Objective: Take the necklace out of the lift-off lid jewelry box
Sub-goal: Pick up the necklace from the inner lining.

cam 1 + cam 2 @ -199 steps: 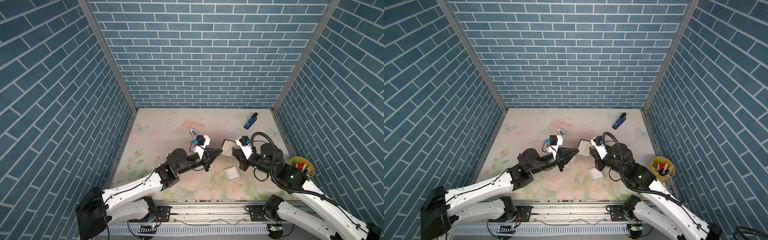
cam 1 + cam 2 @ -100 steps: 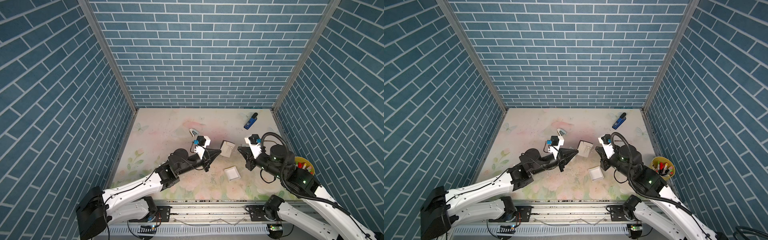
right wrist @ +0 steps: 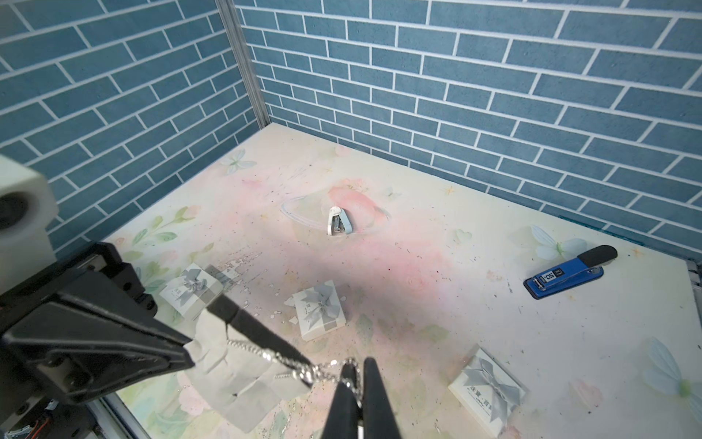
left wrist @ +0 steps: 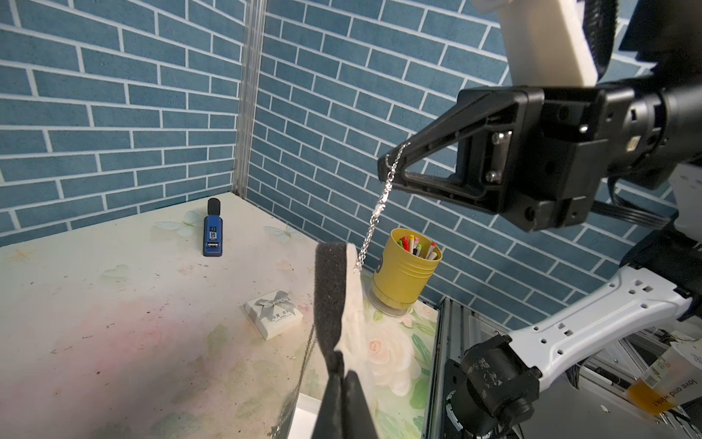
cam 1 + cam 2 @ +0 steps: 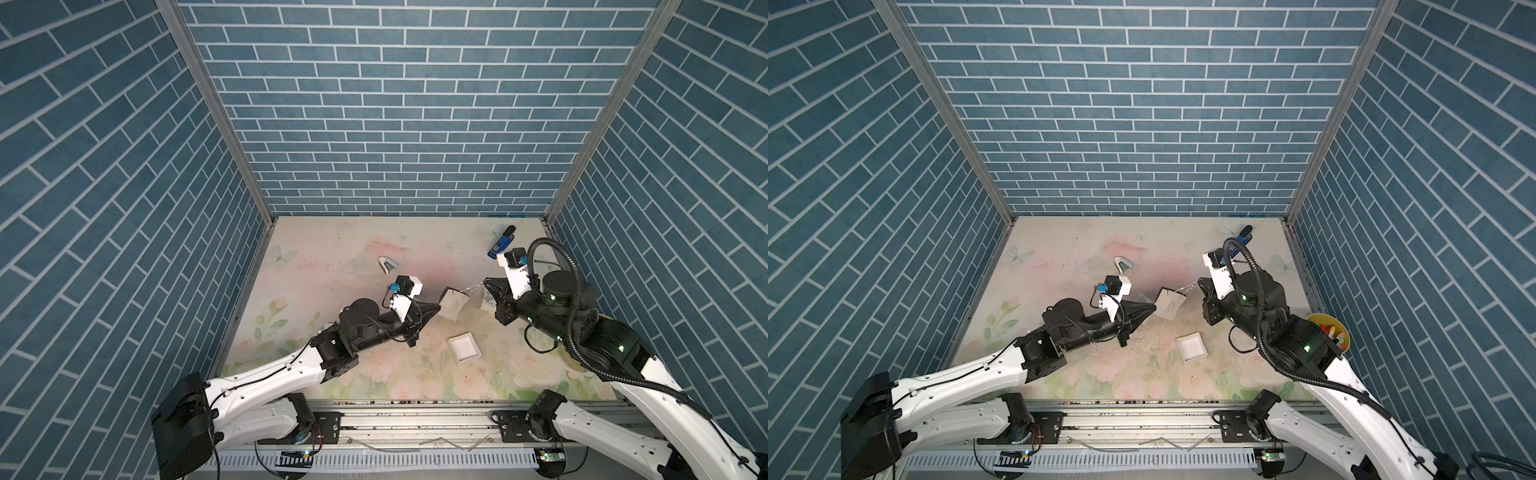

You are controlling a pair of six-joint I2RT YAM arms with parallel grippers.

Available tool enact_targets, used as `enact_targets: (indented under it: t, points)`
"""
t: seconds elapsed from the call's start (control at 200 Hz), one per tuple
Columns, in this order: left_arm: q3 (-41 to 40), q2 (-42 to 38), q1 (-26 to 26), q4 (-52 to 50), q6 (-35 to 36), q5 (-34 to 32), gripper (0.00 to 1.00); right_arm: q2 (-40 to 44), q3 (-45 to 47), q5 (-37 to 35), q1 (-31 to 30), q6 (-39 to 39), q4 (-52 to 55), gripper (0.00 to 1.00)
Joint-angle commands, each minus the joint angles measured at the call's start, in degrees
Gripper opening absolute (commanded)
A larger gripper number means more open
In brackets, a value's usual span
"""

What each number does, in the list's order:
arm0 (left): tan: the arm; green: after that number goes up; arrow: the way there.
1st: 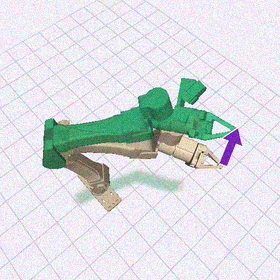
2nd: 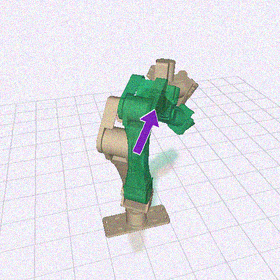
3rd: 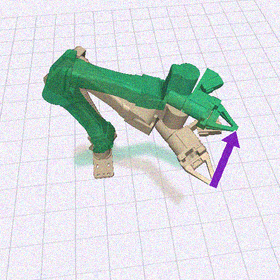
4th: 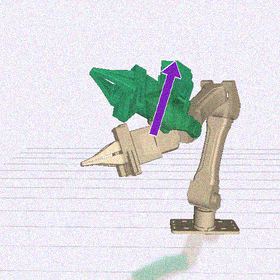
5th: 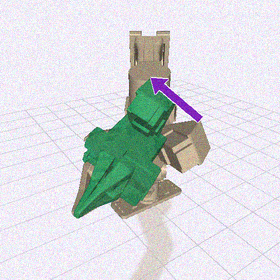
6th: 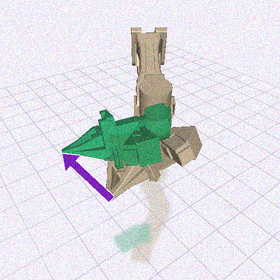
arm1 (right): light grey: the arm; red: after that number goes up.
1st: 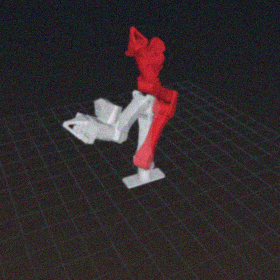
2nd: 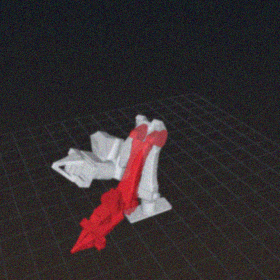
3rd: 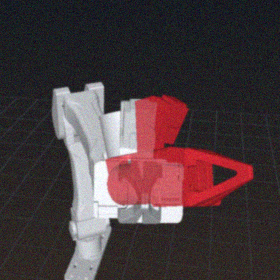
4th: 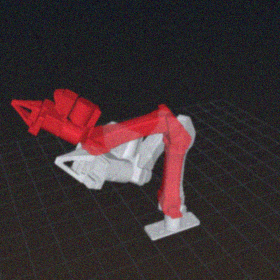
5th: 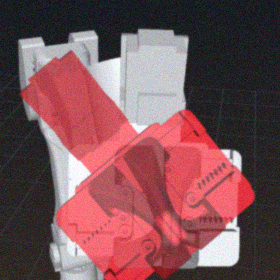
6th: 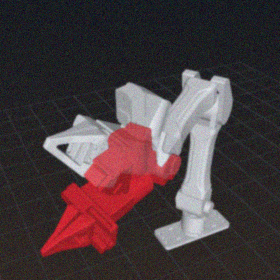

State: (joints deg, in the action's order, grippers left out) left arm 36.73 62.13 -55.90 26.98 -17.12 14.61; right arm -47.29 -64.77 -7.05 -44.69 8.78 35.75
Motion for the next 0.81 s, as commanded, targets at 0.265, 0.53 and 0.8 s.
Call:
enact_targets:
  t: [0.265,0.53,0.8]
  points:
    - [-2.6,-0.6,-0.2,-1.1,1.4,1.7,0.00,-6.9,-7.2,-7.1,0.2,1.6,3.6,0.00]
    - [-3.4,0.3,-0.2,-1.6,2.2,3.7,0.00,-10.6,-10.3,-6.9,0.9,1.4,4.1,0.00]
    - [-3.3,1.2,-0.2,-4.1,4.0,6.7,0.00,-16.3,-14.9,-6.5,3.5,1.2,5.5,0.00]
